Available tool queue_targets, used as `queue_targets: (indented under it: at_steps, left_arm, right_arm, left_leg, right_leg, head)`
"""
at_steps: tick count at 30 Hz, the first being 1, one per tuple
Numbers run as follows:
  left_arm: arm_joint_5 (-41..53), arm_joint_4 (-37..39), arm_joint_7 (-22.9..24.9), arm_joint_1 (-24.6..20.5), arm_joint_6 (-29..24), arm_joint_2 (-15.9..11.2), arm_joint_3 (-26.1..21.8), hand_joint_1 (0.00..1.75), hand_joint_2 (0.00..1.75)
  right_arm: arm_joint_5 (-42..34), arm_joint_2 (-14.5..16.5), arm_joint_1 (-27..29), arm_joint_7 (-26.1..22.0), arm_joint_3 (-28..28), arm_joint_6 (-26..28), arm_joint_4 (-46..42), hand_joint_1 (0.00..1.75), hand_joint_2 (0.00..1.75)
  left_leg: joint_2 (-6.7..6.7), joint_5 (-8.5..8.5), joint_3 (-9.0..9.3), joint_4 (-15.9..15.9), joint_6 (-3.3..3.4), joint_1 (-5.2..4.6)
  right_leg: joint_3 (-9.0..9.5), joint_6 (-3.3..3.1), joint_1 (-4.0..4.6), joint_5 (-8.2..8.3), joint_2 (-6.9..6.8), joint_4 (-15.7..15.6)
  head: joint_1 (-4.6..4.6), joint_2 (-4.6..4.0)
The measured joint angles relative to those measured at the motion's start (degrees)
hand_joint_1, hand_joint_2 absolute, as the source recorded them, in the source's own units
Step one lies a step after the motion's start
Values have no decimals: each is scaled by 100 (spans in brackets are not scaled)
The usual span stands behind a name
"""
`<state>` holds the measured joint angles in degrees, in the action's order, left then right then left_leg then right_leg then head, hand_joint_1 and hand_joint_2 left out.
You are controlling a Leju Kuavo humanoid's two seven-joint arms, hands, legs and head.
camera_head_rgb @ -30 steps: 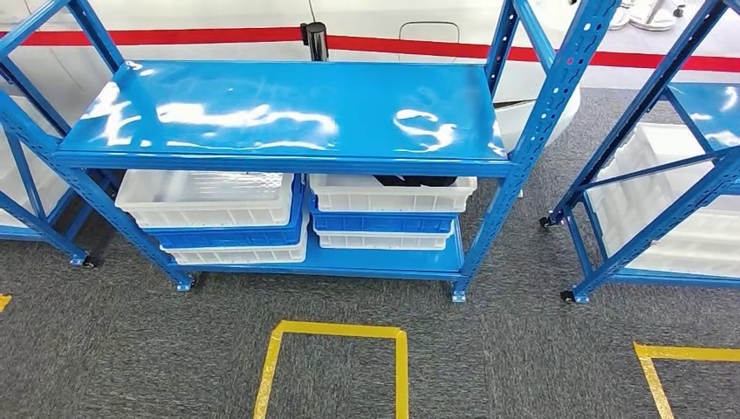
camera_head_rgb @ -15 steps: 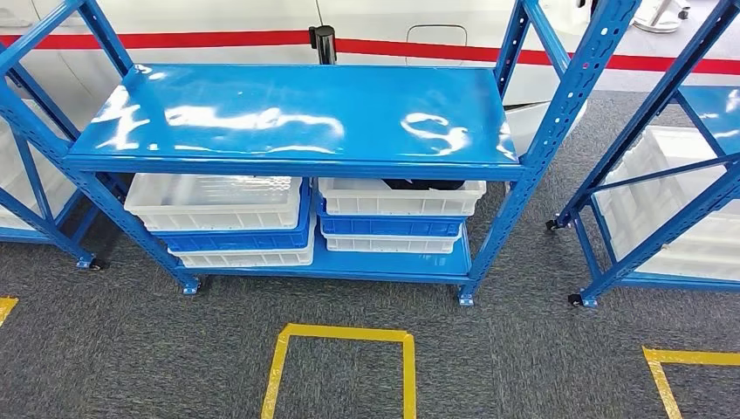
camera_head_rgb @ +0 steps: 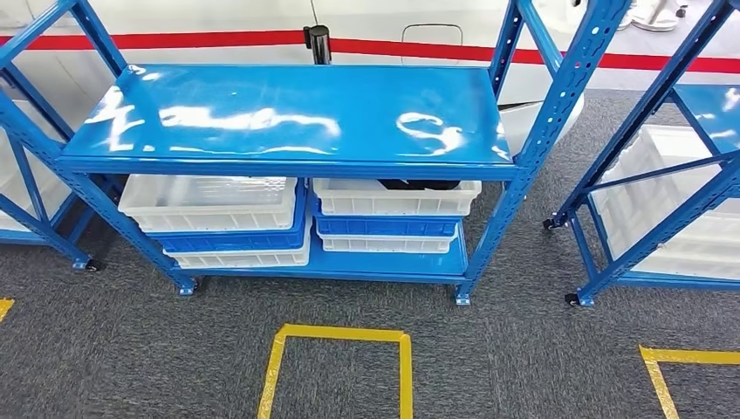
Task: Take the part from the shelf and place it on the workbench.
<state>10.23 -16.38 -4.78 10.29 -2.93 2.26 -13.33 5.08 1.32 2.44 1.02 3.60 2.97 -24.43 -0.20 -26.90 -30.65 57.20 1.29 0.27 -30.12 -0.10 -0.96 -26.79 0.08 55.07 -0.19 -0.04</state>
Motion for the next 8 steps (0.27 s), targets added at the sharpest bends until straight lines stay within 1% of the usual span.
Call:
queue_targets:
  at_steps: [2, 3, 4, 5, 6, 7, 8]
  left_arm:
    - [-227, 1, 100, 73, 57, -44, 231, 0, 0]
    - [-343, -35, 151, 77, 89, -59, 344, 0, 0]
    - [-446, -94, 191, 57, 116, -71, 448, 0, 0]
    - [-531, -174, 226, 12, 142, -75, 541, 0, 0]
    - [-598, -268, 253, -54, 159, -77, 617, 0, 0]
    - [-649, -370, 275, -134, 172, -80, 678, 0, 0]
    - [-673, -420, 286, -176, 176, -81, 708, 0, 0]
  right_arm:
    - [-110, -8, 1, -14, -40, -62, -79, 0, 0]
    - [-167, -19, 35, -19, -61, -93, -88, 0, 0]
    - [-216, -30, 95, -25, -81, -119, -76, 0, 0]
    - [-259, -40, 175, -29, -99, -143, -47, 0, 0]
    - [-294, -49, 273, -33, -113, -163, 5, 0, 0]
    - [-321, -52, 381, -37, -121, -178, 76, 0, 0]
    - [-334, -53, 434, -37, -125, -187, 115, 0, 0]
  left_leg:
    - [-8, 12, 25, -57, 91, -37]
    - [-10, 46, 46, -103, 137, -34]
    - [-10, 88, 67, -160, 191, -28]
    - [-8, 128, 84, -214, 234, -18]
    - [-6, 149, 89, -242, 259, -11]
    - [-6, 153, 82, -248, 277, -17]
    - [-6, 153, 79, -248, 277, -20]
  right_leg:
    - [-14, 83, 13, -11, -21, -18]
    - [-9, 112, 14, -26, -30, 12]
    - [-48, 115, 18, -93, -32, 122]
    - [-148, 96, 20, -222, -29, 351]
    - [-316, 64, 12, -406, -22, 706]
    - [-532, 40, 7, -606, -16, 1123]
    - [-651, 29, 2, -713, -15, 1353]
  head:
    - [2, -1]
    - [3, -1]
    - [7, -1]
    - [15, 0]
    - [25, 0]
    - [31, 1]
    - [37, 1]
